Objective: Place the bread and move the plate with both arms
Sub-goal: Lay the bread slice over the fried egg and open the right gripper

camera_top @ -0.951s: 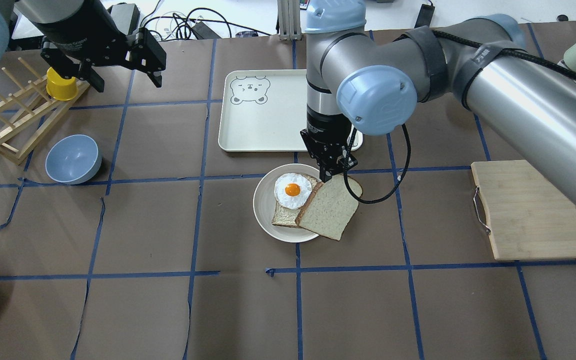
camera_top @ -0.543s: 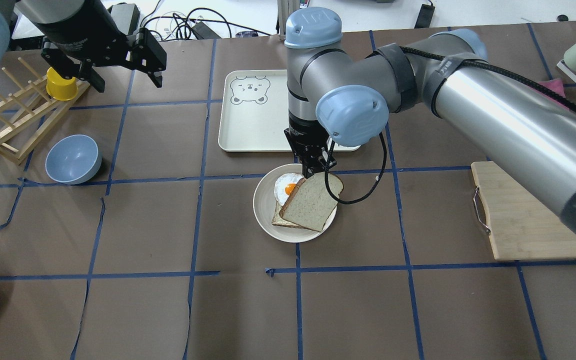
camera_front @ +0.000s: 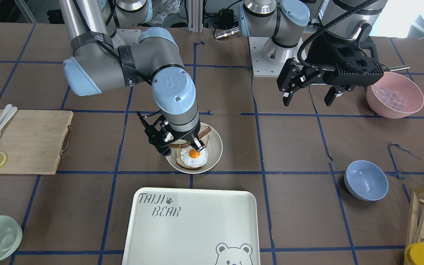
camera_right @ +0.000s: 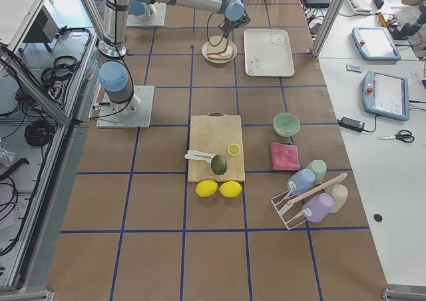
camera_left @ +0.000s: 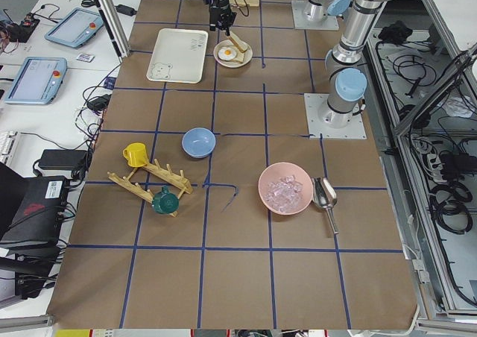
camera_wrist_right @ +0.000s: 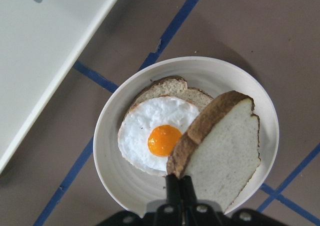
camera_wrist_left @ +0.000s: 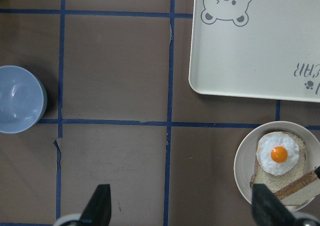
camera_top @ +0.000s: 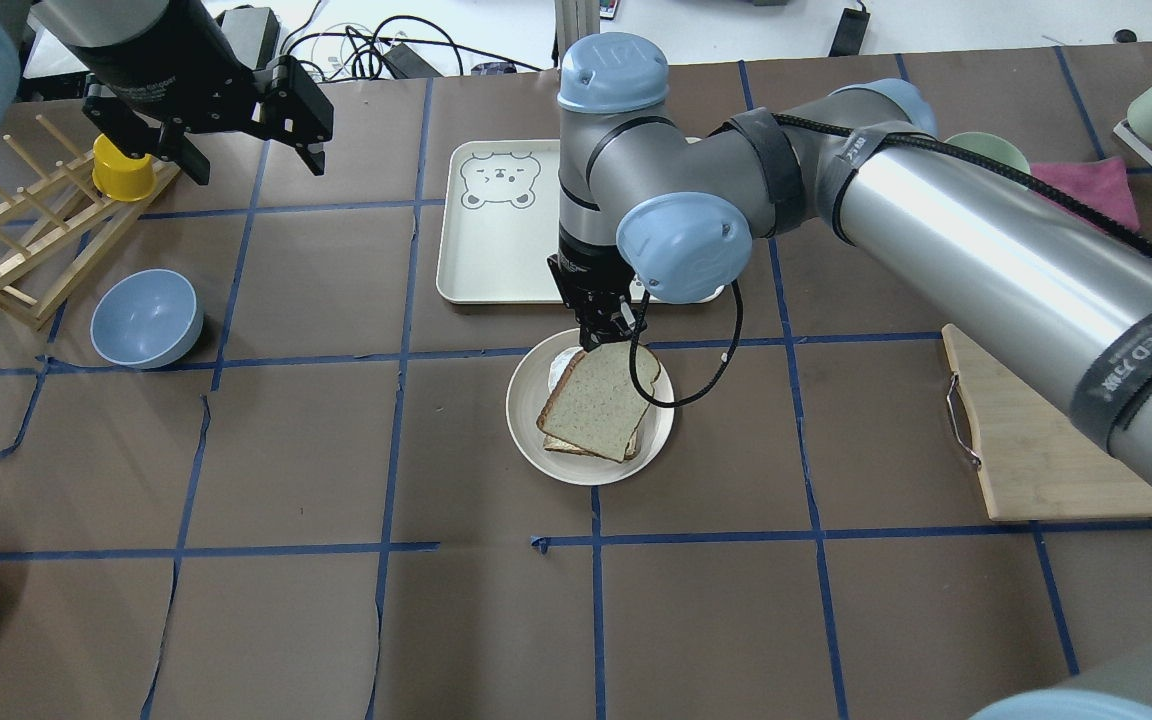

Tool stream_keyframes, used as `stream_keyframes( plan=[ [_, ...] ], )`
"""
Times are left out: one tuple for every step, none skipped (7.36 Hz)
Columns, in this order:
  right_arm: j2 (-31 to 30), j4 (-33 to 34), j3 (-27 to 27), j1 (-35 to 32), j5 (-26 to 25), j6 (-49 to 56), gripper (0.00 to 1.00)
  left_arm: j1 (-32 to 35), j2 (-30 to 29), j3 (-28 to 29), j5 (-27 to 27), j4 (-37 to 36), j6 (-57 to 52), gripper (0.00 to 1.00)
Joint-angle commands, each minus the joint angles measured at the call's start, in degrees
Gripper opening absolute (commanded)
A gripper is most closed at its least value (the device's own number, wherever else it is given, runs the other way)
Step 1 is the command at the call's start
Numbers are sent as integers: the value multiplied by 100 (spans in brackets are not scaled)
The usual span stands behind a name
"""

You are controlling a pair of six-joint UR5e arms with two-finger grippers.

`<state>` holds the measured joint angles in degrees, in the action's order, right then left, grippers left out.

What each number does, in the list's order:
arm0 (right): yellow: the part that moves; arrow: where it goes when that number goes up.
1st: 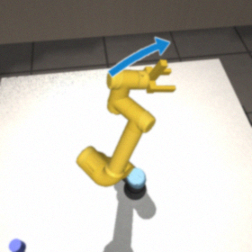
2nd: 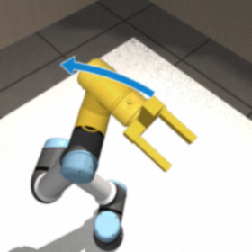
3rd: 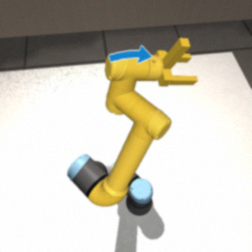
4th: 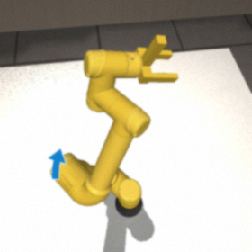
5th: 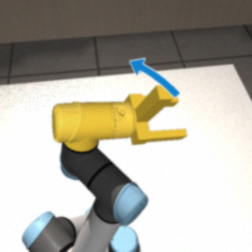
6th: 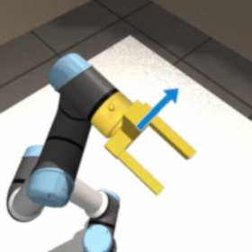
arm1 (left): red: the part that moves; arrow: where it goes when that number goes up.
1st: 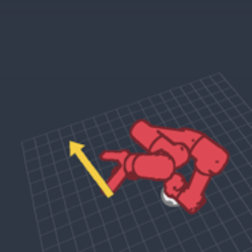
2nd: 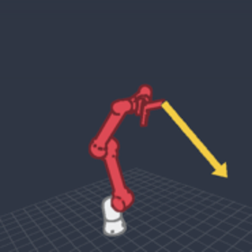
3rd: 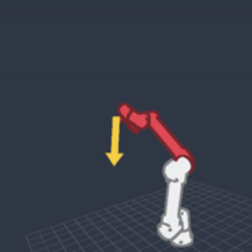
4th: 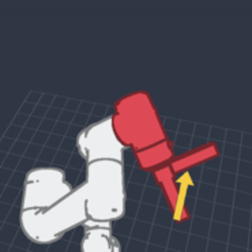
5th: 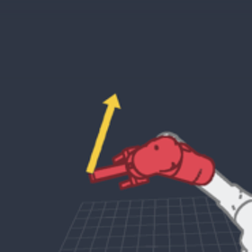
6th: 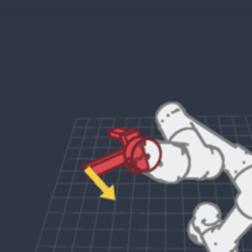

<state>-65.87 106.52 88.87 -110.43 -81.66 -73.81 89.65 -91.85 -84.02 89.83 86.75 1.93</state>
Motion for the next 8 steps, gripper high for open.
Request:
stream_keyframes(
  plan=[
    [92,246,8,-40,19,94,19,0,0,0,0,0,0,100],
    [118,456,25,-40,28,103,37,0,0,0,0,0,0,100],
    [127,475,25,-40,28,103,45,0,9,0,8,0,0,100],
    [153,606,17,-40,28,95,54,0,0,0,8,0,0,100],
    [127,668,17,-40,10,129,54,0,0,0,8,0,0,100],
    [40,634,-9,38,-59,373,57,0,0,0,0,0,0,100],
    [-240,599,51,144,-86,872,75,0,0,0,0,9,0,100],
    [-530,407,69,388,-95,1251,83,0,-43,-9,-9,9,0,100]
  ],
)
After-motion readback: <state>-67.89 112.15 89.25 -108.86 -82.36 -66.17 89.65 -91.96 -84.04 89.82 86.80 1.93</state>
